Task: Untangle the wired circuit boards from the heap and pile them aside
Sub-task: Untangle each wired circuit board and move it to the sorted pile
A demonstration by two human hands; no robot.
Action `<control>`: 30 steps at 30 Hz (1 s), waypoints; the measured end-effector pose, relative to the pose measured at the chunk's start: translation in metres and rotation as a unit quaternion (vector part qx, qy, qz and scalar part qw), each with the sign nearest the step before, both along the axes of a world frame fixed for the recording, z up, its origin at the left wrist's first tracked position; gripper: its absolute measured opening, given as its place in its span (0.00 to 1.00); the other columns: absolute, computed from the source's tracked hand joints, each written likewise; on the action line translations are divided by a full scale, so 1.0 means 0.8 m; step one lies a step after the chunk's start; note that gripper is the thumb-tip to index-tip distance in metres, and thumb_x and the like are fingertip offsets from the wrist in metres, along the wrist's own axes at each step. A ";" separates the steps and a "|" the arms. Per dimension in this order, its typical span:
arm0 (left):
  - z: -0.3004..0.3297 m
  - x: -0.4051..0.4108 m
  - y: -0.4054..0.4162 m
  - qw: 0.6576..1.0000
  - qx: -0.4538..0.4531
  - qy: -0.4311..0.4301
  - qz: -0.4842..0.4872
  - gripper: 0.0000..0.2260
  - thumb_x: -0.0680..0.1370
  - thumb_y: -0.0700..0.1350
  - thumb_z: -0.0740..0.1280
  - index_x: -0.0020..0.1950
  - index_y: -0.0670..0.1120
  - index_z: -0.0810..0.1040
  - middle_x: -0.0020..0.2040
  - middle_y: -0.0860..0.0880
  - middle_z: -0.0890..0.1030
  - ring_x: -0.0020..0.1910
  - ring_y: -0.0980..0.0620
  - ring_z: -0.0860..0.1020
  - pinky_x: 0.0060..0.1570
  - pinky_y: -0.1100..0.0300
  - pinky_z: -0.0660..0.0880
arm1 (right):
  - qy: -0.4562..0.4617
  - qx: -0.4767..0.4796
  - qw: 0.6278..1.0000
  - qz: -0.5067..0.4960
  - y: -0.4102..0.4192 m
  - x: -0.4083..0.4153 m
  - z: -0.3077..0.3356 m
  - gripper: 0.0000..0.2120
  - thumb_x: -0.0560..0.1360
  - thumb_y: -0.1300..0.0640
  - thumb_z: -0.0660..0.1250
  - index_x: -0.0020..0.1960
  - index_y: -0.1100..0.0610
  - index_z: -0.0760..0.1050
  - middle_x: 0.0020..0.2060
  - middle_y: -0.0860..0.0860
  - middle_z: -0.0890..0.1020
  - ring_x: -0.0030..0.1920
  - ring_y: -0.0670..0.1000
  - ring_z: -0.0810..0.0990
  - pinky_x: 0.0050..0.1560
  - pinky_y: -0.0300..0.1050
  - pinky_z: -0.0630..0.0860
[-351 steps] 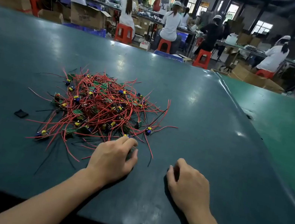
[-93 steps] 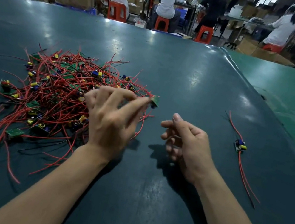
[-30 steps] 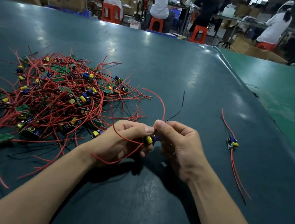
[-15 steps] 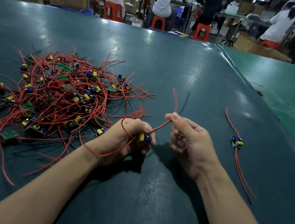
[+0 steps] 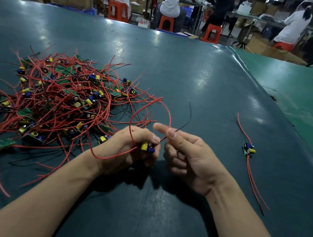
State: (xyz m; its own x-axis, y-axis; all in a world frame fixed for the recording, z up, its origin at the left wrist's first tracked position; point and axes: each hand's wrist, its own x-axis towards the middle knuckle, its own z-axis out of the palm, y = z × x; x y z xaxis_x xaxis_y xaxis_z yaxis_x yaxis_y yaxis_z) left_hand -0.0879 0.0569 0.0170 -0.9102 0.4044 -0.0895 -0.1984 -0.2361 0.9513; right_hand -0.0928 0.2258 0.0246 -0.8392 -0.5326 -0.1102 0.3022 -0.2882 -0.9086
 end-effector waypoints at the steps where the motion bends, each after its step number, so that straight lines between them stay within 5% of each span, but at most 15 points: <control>1: 0.002 0.002 0.000 1.000 0.007 -0.010 -0.010 0.13 0.69 0.44 0.63 0.25 0.41 0.76 0.25 0.43 0.72 0.24 0.48 0.70 0.26 0.60 0.69 | 0.008 -0.013 1.000 0.015 0.001 0.000 0.000 0.12 0.73 0.52 0.68 0.54 0.51 0.84 0.26 0.47 0.74 0.21 0.41 0.62 0.20 0.32 0.61; 11: 0.008 0.006 -0.001 0.997 0.071 -0.022 -0.029 0.13 0.68 0.40 0.58 0.23 0.46 0.71 0.25 0.47 0.69 0.27 0.50 0.67 0.30 0.60 0.67 | 0.050 -0.045 0.969 -0.240 0.000 -0.014 -0.002 0.08 0.64 0.51 0.73 0.37 0.56 0.85 0.24 0.49 0.76 0.19 0.43 0.62 0.20 0.33 0.58; 14: 0.007 0.005 0.002 0.998 0.065 -0.018 -0.020 0.12 0.67 0.40 0.58 0.22 0.46 0.70 0.23 0.46 0.68 0.26 0.49 0.66 0.30 0.60 0.68 | 0.200 0.124 0.903 -0.359 0.003 -0.016 -0.009 0.07 0.71 0.57 0.75 0.36 0.56 0.83 0.25 0.49 0.74 0.24 0.44 0.66 0.26 0.35 0.64; 16: 0.008 0.006 0.004 0.998 0.057 -0.013 -0.010 0.12 0.66 0.40 0.58 0.22 0.46 0.70 0.23 0.45 0.67 0.26 0.48 0.65 0.28 0.60 0.68 | 0.288 0.219 0.843 -0.397 -0.001 -0.016 -0.014 0.06 0.75 0.59 0.72 0.40 0.52 0.84 0.29 0.49 0.77 0.29 0.46 0.69 0.32 0.37 0.68; 18: 0.008 0.006 0.006 0.999 0.052 -0.010 -0.001 0.12 0.66 0.40 0.58 0.21 0.45 0.70 0.23 0.44 0.67 0.26 0.48 0.65 0.27 0.60 0.67 | 0.316 0.250 0.823 -0.400 -0.005 -0.014 -0.015 0.06 0.77 0.61 0.70 0.51 0.54 0.84 0.34 0.50 0.82 0.31 0.51 0.74 0.37 0.39 0.72; 20: 0.007 0.005 0.006 0.999 0.053 -0.010 0.005 0.11 0.65 0.40 0.58 0.22 0.44 0.70 0.22 0.44 0.67 0.25 0.48 0.65 0.26 0.61 0.67 | 0.332 0.269 0.809 -0.404 -0.006 -0.013 -0.016 0.09 0.78 0.62 0.68 0.57 0.57 0.82 0.35 0.47 0.83 0.32 0.44 0.77 0.38 0.35 0.73; 24: 0.005 0.001 0.006 0.998 0.055 -0.016 0.004 0.11 0.66 0.40 0.59 0.23 0.41 0.70 0.22 0.44 0.68 0.23 0.49 0.66 0.25 0.64 0.68 | 0.215 0.138 0.882 -0.395 -0.005 -0.014 -0.010 0.08 0.80 0.65 0.63 0.56 0.58 0.77 0.30 0.49 0.83 0.19 0.44 0.67 0.22 0.36 0.67; 30: -0.002 -0.009 0.006 1.000 0.016 -0.001 0.003 0.12 0.66 0.42 0.61 0.22 0.42 0.74 0.23 0.44 0.70 0.25 0.49 0.68 0.28 0.61 0.68 | 0.076 -0.045 0.920 -0.382 -0.006 -0.015 0.003 0.06 0.81 0.66 0.60 0.48 0.58 0.73 0.32 0.55 0.84 0.19 0.46 0.69 0.22 0.36 0.69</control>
